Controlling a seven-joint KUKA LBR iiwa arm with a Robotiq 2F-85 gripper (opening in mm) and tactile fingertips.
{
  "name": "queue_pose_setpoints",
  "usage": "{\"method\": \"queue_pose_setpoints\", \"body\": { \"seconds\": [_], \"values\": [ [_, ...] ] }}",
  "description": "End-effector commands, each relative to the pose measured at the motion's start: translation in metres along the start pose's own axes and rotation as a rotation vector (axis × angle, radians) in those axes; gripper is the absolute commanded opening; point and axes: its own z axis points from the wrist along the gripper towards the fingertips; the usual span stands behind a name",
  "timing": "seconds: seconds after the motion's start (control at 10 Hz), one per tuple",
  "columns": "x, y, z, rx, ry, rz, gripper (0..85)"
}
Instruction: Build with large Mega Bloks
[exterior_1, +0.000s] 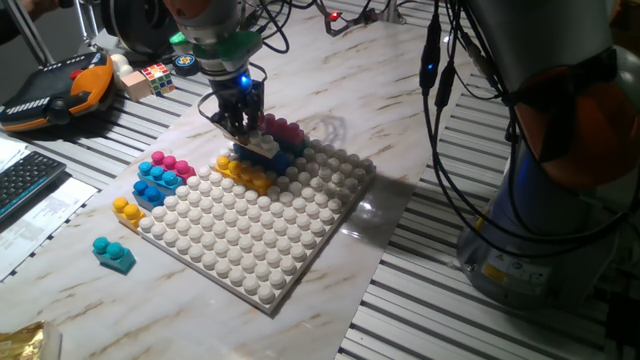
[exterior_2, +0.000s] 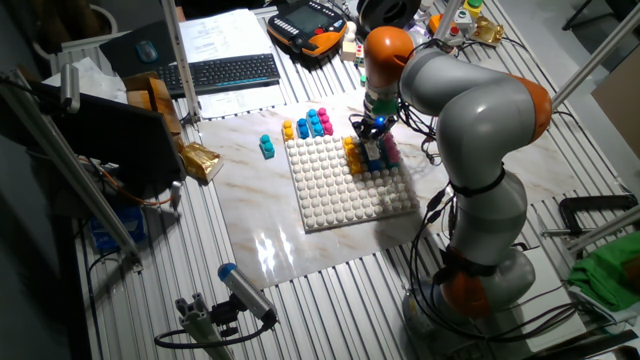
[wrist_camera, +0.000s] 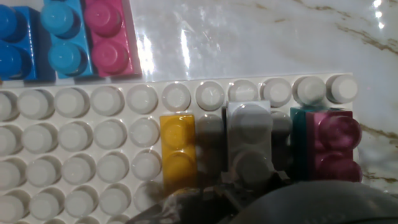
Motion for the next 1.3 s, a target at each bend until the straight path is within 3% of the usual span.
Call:
{"method": "queue_pose_setpoints", "body": {
  "seconds": [0.0,0.8,0.9,1.2],
  "values": [
    [-0.002,-0.002,-0.001,0.002,-0.005,0.000,0.7],
    [0.009,-0.005,-0.005,-0.002,0.054,-0.018,0.7],
    [0.010,-0.005,-0.005,0.000,0.056,-0.018,0.7],
    [0.015,-0.001,0.006,0.005,0.020,0.001,0.7]
  ]
}}
